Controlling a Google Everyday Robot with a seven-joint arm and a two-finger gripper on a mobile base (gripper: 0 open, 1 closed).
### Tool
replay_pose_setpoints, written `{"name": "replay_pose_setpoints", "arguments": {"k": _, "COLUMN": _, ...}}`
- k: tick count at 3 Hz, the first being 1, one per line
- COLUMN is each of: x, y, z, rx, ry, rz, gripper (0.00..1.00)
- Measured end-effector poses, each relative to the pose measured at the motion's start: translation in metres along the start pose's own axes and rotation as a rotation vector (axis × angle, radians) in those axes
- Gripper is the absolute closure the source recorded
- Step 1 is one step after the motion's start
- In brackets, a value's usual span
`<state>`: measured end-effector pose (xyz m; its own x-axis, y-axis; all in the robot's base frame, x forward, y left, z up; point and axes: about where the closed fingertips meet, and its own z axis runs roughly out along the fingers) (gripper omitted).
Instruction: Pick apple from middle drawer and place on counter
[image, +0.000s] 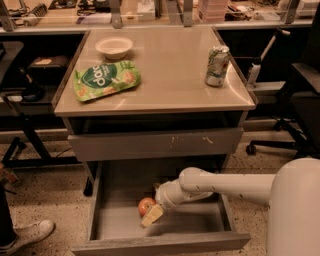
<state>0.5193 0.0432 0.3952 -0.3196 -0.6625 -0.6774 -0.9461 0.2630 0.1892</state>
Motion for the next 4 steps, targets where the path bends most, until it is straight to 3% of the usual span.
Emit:
{"name": "replay_pose_setpoints", "arguments": {"k": 1, "x": 0.0036, "y": 0.0001, "z": 0.0113, "rx": -0.005, "ry": -0.026, "rz": 0.010, "gripper": 0.00}}
{"name": "replay_pose_setpoints", "arguments": {"k": 4, "x": 0.0038, "y": 0.0004, "z": 0.0117, "rx": -0.006, "ry": -0.026, "rz": 0.011, "gripper": 0.66}}
